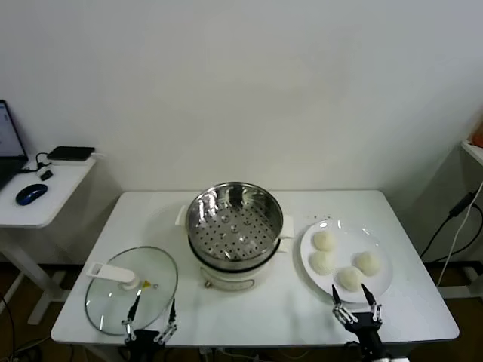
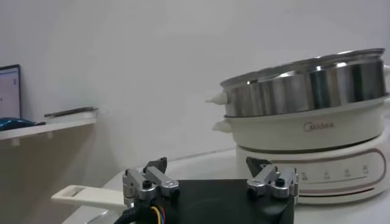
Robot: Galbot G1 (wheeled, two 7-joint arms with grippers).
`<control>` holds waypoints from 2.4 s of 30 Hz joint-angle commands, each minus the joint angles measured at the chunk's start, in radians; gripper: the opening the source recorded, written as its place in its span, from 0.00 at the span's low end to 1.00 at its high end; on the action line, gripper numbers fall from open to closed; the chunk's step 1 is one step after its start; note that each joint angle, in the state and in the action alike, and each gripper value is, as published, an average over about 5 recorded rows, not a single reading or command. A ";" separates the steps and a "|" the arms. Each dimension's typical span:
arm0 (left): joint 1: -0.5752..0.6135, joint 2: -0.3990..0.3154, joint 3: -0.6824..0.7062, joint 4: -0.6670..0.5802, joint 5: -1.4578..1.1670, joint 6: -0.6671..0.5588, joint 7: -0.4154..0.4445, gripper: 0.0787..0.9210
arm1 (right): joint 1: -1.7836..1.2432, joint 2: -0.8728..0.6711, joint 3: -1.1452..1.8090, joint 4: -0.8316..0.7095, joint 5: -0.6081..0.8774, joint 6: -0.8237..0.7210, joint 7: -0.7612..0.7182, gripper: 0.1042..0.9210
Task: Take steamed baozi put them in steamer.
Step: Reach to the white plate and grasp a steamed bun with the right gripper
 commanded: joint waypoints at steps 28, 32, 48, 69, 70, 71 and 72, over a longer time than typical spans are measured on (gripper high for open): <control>-0.009 -0.049 0.020 0.019 0.008 -0.007 0.001 0.88 | 1.751 -0.773 -1.410 -0.406 -0.188 -0.446 -0.961 0.88; -0.008 -0.049 0.027 0.023 0.013 -0.008 0.000 0.88 | 1.988 -0.673 -1.684 -0.496 -0.160 -0.390 -1.031 0.88; -0.008 -0.049 0.020 0.023 0.013 -0.011 0.000 0.88 | 2.025 -0.412 -1.853 -0.742 -0.110 -0.334 -1.085 0.88; -0.017 -0.049 -0.007 0.041 0.008 -0.012 0.002 0.88 | 1.761 -0.210 -1.633 -1.009 -0.167 -0.303 -1.071 0.88; -0.018 -0.049 -0.008 0.043 0.008 -0.012 0.002 0.88 | 1.757 -0.203 -1.629 -1.021 -0.171 -0.301 -1.071 0.88; -0.019 -0.049 -0.009 0.044 0.008 -0.013 0.002 0.88 | 1.754 -0.197 -1.626 -1.031 -0.174 -0.299 -1.071 0.88; -0.019 -0.049 -0.009 0.044 0.008 -0.013 0.002 0.88 | 1.752 -0.191 -1.623 -1.040 -0.176 -0.297 -1.071 0.88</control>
